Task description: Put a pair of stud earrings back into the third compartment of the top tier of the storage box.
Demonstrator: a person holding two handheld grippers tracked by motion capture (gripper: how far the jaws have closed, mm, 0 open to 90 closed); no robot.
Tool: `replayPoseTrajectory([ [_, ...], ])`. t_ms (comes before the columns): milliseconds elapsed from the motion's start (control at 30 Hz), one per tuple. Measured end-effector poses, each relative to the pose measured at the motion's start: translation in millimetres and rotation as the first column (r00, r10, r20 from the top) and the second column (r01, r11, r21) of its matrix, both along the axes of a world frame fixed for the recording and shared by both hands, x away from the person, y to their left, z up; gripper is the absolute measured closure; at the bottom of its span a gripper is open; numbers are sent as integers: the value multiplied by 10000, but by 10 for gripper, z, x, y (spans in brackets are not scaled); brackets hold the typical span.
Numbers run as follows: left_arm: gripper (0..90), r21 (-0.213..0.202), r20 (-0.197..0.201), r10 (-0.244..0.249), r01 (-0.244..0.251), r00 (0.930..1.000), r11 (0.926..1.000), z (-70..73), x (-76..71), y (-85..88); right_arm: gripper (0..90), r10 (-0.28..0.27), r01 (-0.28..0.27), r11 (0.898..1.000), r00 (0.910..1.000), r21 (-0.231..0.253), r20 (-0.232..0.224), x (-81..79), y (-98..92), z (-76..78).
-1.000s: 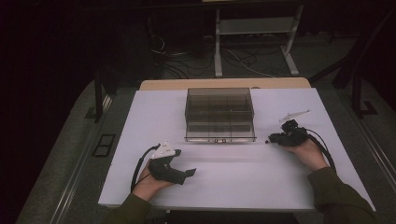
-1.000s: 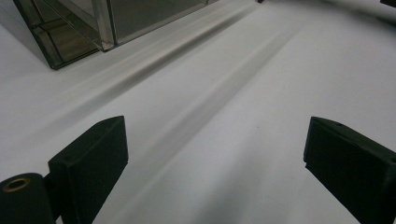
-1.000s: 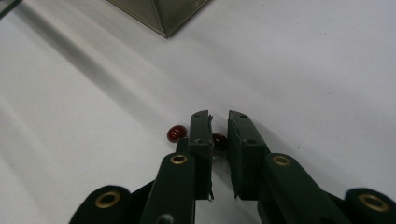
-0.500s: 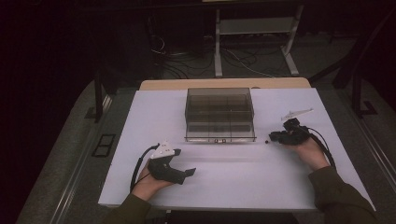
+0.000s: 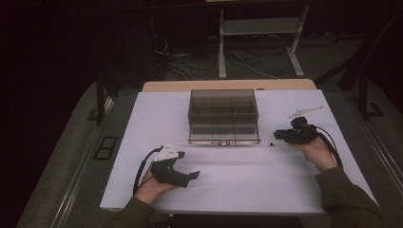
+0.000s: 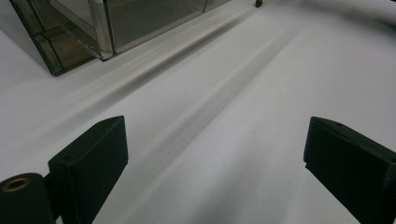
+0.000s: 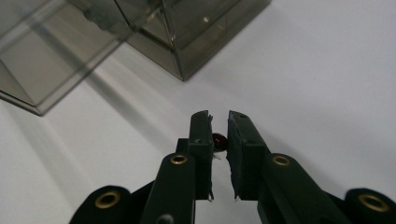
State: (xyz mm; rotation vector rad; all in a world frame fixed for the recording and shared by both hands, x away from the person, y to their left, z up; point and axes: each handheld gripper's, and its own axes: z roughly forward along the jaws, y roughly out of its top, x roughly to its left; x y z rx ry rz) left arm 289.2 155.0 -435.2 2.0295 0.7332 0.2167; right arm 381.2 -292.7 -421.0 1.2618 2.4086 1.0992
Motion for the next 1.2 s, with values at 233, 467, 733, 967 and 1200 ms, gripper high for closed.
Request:
replayPoseTrajectory([
  [233,55,60,11,16,-16,10000,10000,-8,5,3,791,177,-187,9994,9993,291,343,-12,-10,179],
  [467,55,96,2,82,-82,10000,9999,-11,4,7,790,437,-468,9980,9963,416,737,-21,-5,336],
  [733,55,81,6,112,-112,9999,9999,-8,5,6,790,806,-873,9934,9928,742,889,-77,51,483],
  [967,56,59,-19,101,-101,9999,9999,-8,9,16,790,1067,-1156,9899,9886,818,1058,-102,127,576],
  [1200,55,68,-20,92,-92,10000,9999,-10,5,5,790,1487,-1602,9834,9806,851,1278,-96,275,676],
])
